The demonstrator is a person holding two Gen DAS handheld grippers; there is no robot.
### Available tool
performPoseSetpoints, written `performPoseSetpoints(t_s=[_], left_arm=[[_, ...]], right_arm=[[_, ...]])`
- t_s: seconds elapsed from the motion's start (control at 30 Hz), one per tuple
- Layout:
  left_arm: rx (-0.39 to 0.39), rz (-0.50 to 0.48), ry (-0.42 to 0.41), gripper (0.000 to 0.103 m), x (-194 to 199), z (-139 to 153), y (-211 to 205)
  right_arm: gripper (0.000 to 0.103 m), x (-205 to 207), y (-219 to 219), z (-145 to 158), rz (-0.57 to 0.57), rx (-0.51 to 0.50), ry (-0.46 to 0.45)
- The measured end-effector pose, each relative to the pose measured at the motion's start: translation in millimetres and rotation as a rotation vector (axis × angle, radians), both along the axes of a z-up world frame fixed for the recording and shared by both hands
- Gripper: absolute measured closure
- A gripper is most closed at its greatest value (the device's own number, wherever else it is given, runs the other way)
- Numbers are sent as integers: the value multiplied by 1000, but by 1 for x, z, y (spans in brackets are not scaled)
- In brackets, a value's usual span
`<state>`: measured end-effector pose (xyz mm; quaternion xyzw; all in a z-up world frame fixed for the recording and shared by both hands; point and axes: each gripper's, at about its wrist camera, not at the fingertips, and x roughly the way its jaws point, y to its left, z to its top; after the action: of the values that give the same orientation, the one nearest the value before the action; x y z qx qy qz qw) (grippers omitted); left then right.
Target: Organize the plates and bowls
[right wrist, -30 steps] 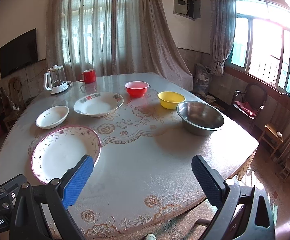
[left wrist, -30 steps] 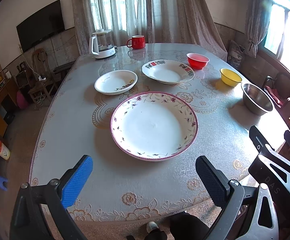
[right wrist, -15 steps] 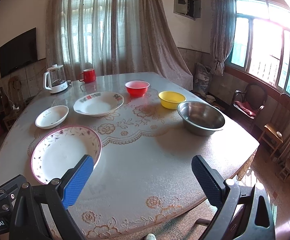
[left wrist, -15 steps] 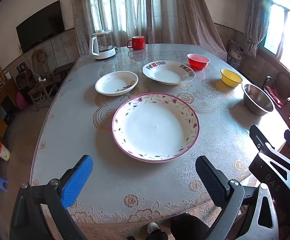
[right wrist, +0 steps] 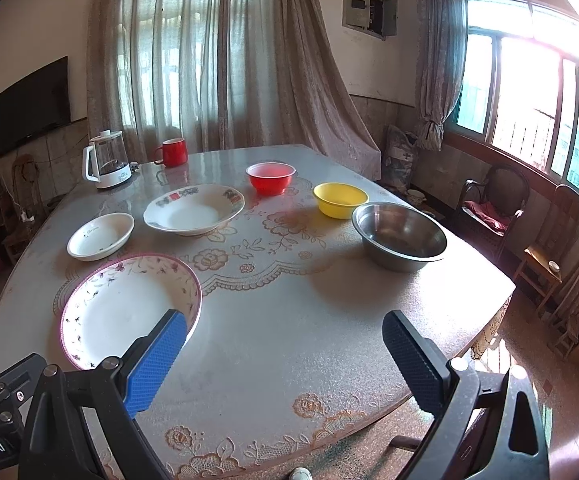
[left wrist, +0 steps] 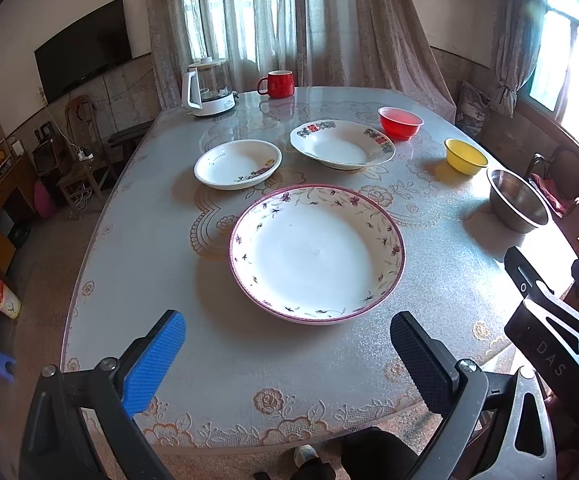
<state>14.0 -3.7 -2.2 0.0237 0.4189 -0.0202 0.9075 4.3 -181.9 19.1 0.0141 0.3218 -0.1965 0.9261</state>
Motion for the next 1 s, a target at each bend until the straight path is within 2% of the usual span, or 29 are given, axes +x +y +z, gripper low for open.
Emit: performPoseSetpoints(t_s=[0.73,0.93,1.0], left_arm=[[-4,-10,2,0,2,-1,-1],[14,-44,2,0,3,0,-9],[43,-38,-3,0,4,0,-13]], right_arm=[[3,4,1,-3,-4,4,21],[3,5,0,-5,5,4,26],[3,8,-3,-6,9,13,37]])
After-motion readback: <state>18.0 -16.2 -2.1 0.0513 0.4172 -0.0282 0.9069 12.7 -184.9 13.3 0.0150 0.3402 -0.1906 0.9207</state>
